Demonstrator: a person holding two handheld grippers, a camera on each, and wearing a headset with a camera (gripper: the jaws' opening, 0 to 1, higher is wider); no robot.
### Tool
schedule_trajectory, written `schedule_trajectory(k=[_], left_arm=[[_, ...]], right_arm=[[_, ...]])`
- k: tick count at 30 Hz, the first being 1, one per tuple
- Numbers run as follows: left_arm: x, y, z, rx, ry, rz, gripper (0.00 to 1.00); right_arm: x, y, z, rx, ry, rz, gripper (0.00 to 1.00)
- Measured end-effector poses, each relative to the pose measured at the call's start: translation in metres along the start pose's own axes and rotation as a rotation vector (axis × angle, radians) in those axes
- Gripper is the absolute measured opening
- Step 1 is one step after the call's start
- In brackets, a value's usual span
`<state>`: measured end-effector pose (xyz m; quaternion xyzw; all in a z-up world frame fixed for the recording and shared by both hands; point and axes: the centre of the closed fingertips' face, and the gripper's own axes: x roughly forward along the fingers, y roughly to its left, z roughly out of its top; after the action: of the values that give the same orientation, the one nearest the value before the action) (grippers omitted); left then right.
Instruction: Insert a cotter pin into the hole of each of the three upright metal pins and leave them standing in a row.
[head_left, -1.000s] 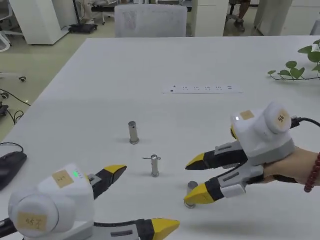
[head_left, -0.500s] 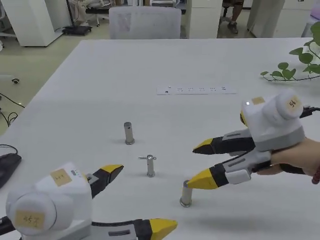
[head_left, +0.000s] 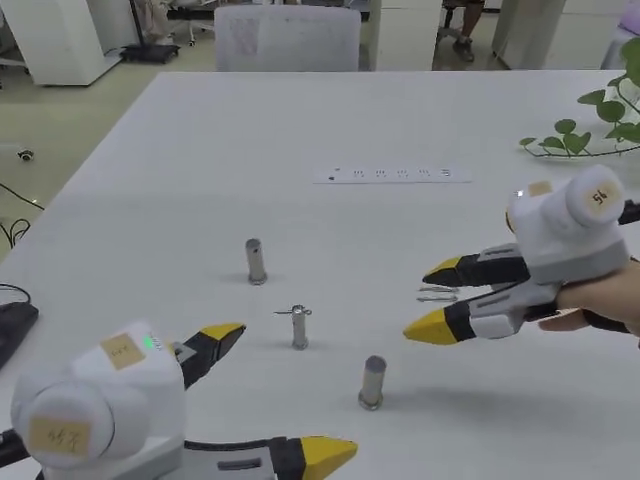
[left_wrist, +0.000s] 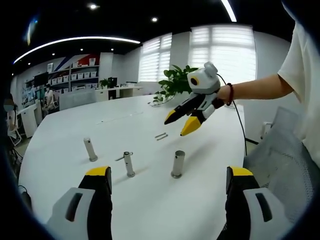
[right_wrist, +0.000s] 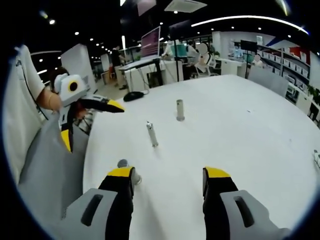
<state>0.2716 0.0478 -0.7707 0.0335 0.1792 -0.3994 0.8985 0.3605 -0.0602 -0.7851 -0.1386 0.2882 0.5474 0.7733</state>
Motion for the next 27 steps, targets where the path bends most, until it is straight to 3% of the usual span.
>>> schedule_trajectory(k=[4, 17, 27], left_arm=[[-0.001, 0.001, 0.000, 0.013, 0.007, 0.007, 0.94], [0.001, 0.004, -0.003, 0.010, 0.010, 0.009, 0.91], [0.003, 0.006, -0.005, -0.001, 0.014, 0.009, 0.87]], right_arm=[[0.000, -0.011, -0.003, 0.001, 0.012, -0.025, 0.52], [0.003, -0.048, -0.031, -0.027, 0.132, -0.094, 0.34], [0.004, -0.071, -0.043, -0.062, 0.209, -0.128, 0.27]])
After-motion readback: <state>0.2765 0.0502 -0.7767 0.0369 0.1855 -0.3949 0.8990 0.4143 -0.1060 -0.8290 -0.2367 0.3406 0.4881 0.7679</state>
